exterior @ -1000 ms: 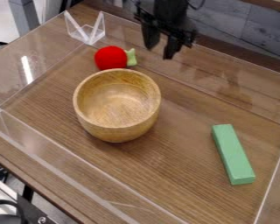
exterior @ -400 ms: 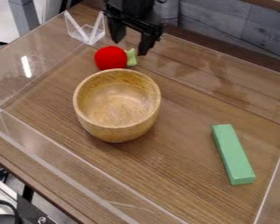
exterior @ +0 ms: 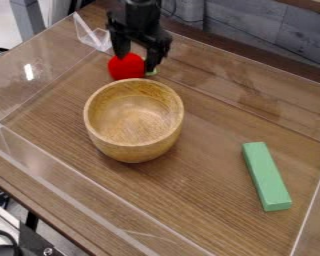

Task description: Move the red fruit to the right

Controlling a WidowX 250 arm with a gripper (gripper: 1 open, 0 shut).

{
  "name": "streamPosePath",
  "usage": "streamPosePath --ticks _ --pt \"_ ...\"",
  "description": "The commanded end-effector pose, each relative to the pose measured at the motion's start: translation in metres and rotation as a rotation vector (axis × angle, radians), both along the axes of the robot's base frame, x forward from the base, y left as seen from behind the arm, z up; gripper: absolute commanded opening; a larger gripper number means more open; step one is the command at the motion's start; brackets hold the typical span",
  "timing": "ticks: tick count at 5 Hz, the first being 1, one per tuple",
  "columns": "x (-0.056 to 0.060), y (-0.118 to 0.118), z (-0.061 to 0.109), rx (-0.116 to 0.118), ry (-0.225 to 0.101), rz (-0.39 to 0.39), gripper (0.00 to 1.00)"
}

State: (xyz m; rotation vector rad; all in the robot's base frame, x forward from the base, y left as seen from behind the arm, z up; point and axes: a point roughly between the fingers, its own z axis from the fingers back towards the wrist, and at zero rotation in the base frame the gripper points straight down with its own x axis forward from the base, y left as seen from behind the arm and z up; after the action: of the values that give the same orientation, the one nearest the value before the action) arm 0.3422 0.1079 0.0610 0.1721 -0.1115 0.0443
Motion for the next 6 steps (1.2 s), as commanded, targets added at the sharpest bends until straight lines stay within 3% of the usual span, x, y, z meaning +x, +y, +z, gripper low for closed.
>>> streamPosePath --ticks 1,2,4,5,6 --pt "0.006 -0.002 0.000 0.013 -0.030 0.019 0.00" --pt "0.008 -0.010 -0.004 0.010 -0.034 0.033 0.00" --pt "0.001 -0.027 0.040 -0.040 -0.088 -0.017 0.00" --pt "0.004 -0.048 0.065 -0.058 -0.130 0.032 0.00" --pt "0.011 -0.078 0.078 -0.078 -0.153 0.045 0.00"
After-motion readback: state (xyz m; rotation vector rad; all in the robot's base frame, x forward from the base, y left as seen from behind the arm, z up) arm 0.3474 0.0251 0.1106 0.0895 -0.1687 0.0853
